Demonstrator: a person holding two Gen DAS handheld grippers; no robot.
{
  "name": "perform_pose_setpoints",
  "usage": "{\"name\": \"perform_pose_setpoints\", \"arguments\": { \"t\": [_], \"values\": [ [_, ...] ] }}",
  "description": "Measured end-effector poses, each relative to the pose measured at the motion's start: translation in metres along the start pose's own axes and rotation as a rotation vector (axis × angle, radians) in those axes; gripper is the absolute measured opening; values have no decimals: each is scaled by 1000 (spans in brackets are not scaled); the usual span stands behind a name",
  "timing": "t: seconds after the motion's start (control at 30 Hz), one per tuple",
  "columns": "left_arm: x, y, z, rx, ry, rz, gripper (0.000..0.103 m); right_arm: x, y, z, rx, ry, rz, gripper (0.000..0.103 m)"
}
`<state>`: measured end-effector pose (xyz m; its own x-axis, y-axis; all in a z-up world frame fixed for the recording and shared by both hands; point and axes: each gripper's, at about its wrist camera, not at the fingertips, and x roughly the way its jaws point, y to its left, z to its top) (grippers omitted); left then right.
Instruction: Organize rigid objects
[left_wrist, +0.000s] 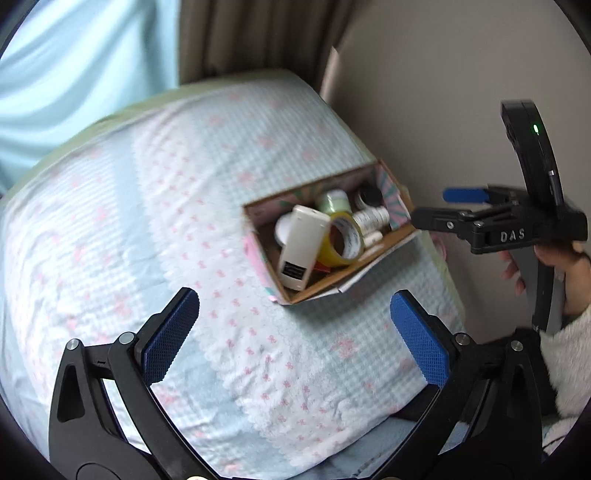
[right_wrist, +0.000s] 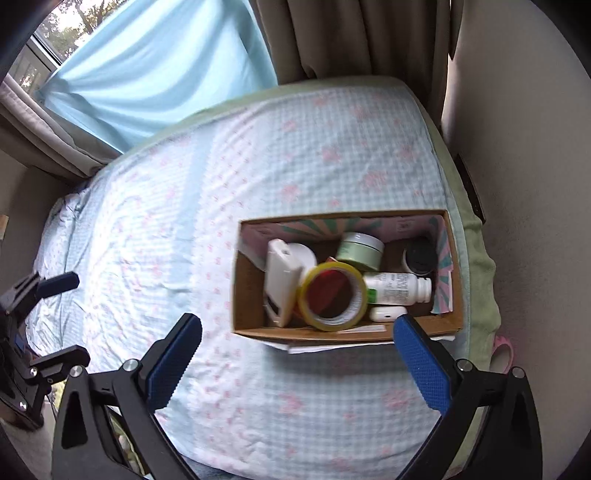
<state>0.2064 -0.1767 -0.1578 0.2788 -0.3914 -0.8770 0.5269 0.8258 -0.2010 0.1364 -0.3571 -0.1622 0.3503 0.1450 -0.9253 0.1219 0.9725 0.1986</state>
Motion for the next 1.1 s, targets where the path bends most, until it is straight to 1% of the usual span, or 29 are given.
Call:
{"name": "perform_pose_setpoints", "arguments": {
  "t": [0.1,0.2,0.27,0.37,0.5,0.6,0.73,0.93,1.1],
  "values": [
    [-50,23,-22,-89,-112,52,103,-28,38,-7,-10,-57,-7,103],
    [-102,42,-41,-177,-234,125,103,-62,84,-18,-61,-145,-39,103],
    [-136,52,-53,-219,-313,178,103,-86,111,-27,-99,-217,-61,103],
    [-184,54,-70,-239,-437,254,103,-120,144,-40,-145,-320,-72,103],
    [-226,50,-89,-235,-548,344,103,-153,171,-58,-161,-427,-89,103],
    [-239,49,-100,-230,-573,354,103,-167,182,-72,-162,-480,-112,103],
    [-243,44,-113,-207,-590,393,103,-174,193,-87,-187,-528,-173,103],
    [-245,30,-124,-182,-618,395,103,-178,197,-93,-173,-546,-182,103],
    [-241,27,-122,-174,-612,388,103,-179,196,-93,-167,-552,-179,103]
  ]
}}
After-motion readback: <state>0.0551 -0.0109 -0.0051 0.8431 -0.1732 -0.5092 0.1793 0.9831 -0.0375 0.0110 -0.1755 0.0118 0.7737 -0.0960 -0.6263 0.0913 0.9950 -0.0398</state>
